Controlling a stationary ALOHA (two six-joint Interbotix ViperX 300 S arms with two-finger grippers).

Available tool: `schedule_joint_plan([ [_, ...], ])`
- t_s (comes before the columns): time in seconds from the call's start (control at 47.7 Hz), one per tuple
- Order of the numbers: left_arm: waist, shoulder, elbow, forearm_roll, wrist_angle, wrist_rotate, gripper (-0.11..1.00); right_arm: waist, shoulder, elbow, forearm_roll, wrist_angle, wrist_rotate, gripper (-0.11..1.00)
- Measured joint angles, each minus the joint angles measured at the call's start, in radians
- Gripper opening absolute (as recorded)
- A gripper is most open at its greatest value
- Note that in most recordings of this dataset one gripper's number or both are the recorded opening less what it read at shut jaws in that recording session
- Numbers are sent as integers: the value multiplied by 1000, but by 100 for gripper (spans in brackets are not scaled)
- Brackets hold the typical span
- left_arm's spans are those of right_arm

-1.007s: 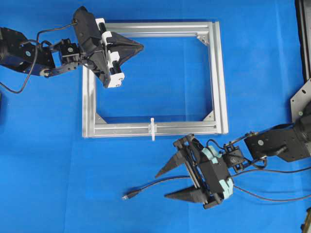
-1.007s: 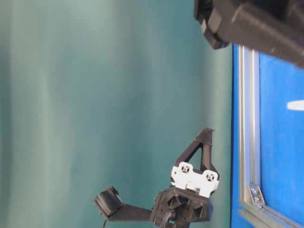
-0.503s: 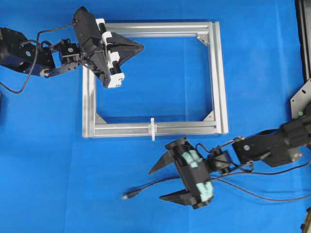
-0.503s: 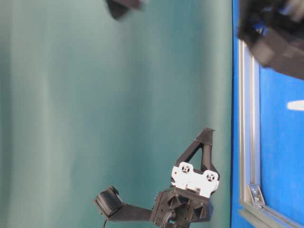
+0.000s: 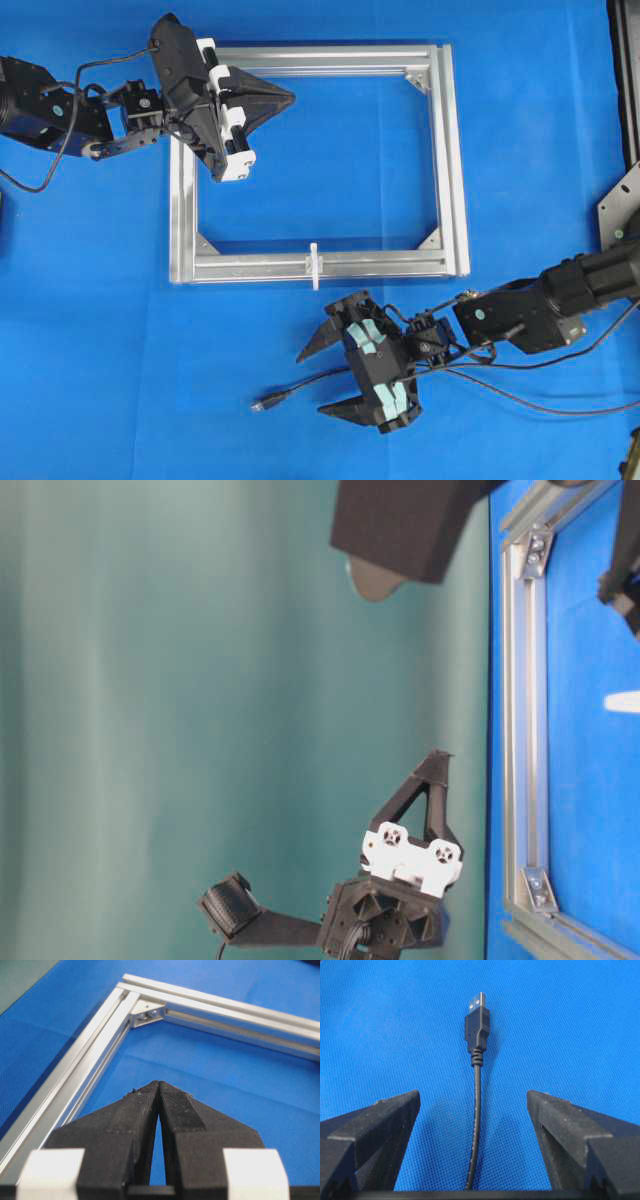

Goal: Insert the wire through the string loop located in the center.
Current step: 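Open the right gripper and move it over the black USB cable plug end, then lower the right gripper and close it on the cable behind the USB plug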

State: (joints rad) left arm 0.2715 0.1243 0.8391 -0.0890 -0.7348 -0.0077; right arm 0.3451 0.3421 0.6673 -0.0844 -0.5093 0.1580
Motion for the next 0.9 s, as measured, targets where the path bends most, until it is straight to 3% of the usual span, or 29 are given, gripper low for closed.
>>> schedule_joint_plan([
  [0.315,0,0,3,0,3,2,0,-3,2,0,2,0,0,75],
  [0.398,0,0,3,0,3,0,0,-3,2,-2,3,0,0,62],
  [0.545,0,0,3,0,3,2,0,-3,21,-11,3,3,0,21],
  [0.65,0,0,3,0,3,0,0,-5,28,-17,3,15,-2,2],
  [0.713,0,0,3,0,3,2,0,-6,28,-18,3,15,0,-3],
  [0.902,0,0,2,0,3,2,0,-6,29,-18,2,15,0,-3],
])
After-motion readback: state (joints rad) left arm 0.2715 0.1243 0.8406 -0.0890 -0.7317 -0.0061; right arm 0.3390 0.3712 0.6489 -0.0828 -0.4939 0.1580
